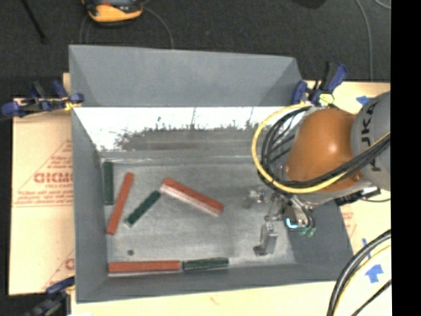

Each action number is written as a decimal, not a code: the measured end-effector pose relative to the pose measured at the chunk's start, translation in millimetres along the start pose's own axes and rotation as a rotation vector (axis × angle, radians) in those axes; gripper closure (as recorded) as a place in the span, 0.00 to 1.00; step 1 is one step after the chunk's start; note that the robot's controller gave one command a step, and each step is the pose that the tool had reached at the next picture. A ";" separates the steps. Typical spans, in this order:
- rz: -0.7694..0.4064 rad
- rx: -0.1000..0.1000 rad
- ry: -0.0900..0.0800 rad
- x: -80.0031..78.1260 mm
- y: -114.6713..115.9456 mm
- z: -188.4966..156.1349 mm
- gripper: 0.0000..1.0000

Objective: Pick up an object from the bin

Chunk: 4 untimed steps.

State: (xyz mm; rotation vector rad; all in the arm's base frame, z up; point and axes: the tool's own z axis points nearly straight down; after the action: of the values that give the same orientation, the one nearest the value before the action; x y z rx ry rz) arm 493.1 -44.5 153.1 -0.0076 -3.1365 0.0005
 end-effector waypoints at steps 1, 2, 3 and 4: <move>-0.002 0.001 -0.006 -1.1 0.1 -3.8 0.00; -0.028 0.001 -0.012 -6.7 55.1 36.6 0.00; -0.121 -0.003 -0.007 -15.8 85.6 55.8 0.00; -0.081 0.000 -0.008 5.5 79.8 74.0 0.00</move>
Offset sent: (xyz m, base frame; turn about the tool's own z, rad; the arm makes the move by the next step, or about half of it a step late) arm 0.0075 0.1022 -0.0703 -0.0551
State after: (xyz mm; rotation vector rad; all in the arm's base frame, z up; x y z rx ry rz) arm 487.5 35.3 79.1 0.1203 -3.1426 -0.0004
